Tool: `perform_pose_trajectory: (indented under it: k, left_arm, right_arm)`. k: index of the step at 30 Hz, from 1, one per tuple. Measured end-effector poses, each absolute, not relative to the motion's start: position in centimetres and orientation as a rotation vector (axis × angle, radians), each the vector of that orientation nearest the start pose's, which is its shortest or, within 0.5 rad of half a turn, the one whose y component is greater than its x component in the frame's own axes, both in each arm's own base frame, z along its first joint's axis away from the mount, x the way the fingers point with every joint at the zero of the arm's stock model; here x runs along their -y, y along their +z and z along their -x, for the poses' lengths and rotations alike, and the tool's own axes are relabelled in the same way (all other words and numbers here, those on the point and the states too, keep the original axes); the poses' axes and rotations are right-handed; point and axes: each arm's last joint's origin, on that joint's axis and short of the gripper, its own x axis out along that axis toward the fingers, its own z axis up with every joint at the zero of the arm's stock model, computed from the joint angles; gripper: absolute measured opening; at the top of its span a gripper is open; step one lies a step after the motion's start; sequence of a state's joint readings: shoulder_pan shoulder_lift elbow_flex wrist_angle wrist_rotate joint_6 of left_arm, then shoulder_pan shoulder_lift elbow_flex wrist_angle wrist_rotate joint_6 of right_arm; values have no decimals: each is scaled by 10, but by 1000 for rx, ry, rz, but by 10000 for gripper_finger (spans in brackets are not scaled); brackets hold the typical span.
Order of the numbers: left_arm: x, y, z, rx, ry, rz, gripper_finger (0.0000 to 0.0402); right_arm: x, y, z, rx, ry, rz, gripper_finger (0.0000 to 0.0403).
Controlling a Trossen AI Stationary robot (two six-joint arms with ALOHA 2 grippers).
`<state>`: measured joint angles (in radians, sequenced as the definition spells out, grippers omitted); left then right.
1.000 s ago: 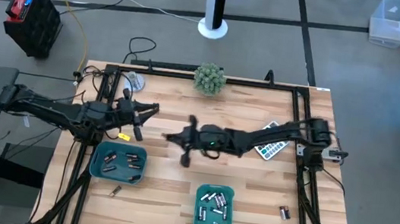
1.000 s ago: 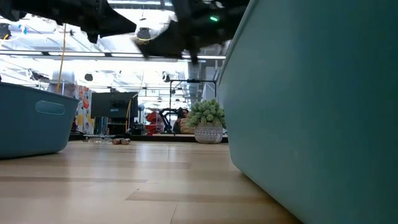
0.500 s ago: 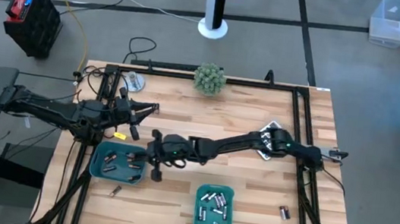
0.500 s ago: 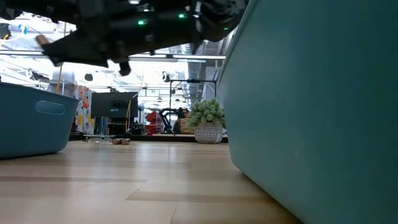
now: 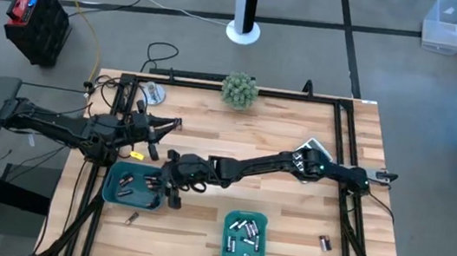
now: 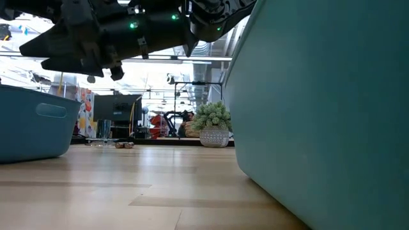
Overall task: Sort batteries
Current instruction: Put the black battery into the blue bin
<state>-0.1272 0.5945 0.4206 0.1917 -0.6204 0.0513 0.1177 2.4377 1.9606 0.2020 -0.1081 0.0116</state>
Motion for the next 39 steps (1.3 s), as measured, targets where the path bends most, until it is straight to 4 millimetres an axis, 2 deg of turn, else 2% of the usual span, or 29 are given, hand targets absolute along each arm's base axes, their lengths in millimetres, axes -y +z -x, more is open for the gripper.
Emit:
perform_pose_trajectory:
  k: [3, 8, 11, 13, 19, 22, 27, 34, 39]
  left_arm:
    - [5, 270, -146, 2, 445, -57, 67]
    - [12, 272, -142, 15, 411, -78, 67]
    - [14, 274, -137, 32, 416, -69, 67]
    - [16, 275, -134, 37, 399, -66, 67]
    - [20, 274, -131, 19, 402, -69, 67]
    - [21, 273, -132, 18, 395, -52, 67]
    - [29, 269, -137, -6, 340, -50, 67]
    - [48, 271, -156, -100, 266, -47, 67]
    - [66, 284, -173, -202, 237, -14, 67]
  right_arm:
    - [-70, 190, -554, -274, 228, 13, 231]
    - [-80, 204, -550, -240, 252, 68, 209]
    - [-79, 206, -540, -169, 242, 83, 188]
    - [-75, 207, -523, -121, 213, 82, 174]
    - [-44, 214, -448, 41, 19, 70, 136]
    - [-32, 213, -408, 21, -58, 88, 121]
    - [-20, 228, -339, 53, -127, 126, 96]
    - [-4, 240, -243, 141, -273, 160, 54]
    - [3, 235, -193, 123, -308, 149, 26]
